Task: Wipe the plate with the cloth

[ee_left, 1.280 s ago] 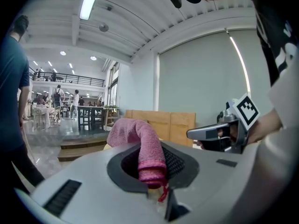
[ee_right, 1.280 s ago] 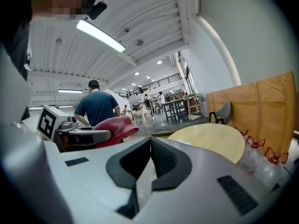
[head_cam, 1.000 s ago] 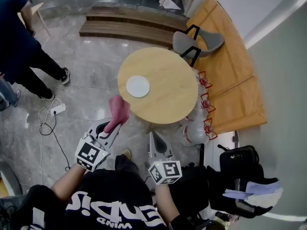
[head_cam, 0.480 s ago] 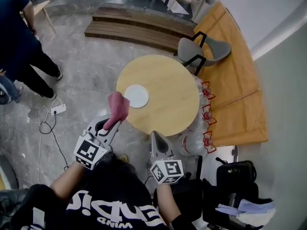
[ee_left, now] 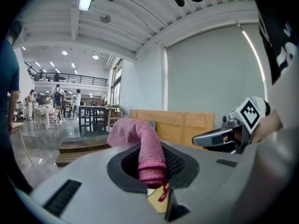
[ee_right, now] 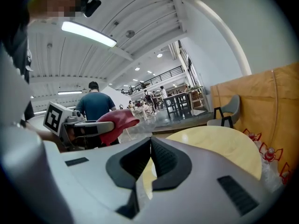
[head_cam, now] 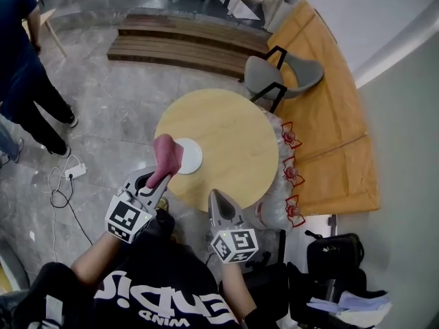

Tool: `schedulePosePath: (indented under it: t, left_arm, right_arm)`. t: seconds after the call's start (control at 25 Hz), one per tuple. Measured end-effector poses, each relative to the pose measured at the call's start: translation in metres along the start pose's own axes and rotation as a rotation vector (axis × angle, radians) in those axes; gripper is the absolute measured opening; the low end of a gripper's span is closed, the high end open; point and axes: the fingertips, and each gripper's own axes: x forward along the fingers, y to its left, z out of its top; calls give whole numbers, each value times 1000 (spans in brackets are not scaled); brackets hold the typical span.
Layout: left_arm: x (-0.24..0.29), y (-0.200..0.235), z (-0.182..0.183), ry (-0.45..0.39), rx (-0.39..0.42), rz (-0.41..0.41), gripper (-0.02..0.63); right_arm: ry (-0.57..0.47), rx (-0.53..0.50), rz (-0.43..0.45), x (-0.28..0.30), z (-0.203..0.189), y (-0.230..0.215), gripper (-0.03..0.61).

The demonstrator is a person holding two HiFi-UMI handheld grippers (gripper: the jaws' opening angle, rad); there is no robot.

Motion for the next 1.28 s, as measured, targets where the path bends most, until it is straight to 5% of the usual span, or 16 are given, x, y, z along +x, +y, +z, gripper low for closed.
schedulePosePath:
  t: [0.44,0.72,1.28]
  left_arm:
    - [92,57,-4,41,20,-133,51]
    - [126,77,-43,135,34,-221,51]
    - [177,83,-124,339,1,-204,51]
  right_arm:
    - [66,18,-65,91,-4,-30,23]
    - [204,50,-149,123,-42,-58,23]
    - [489,177,-140,169,-138,-122,25]
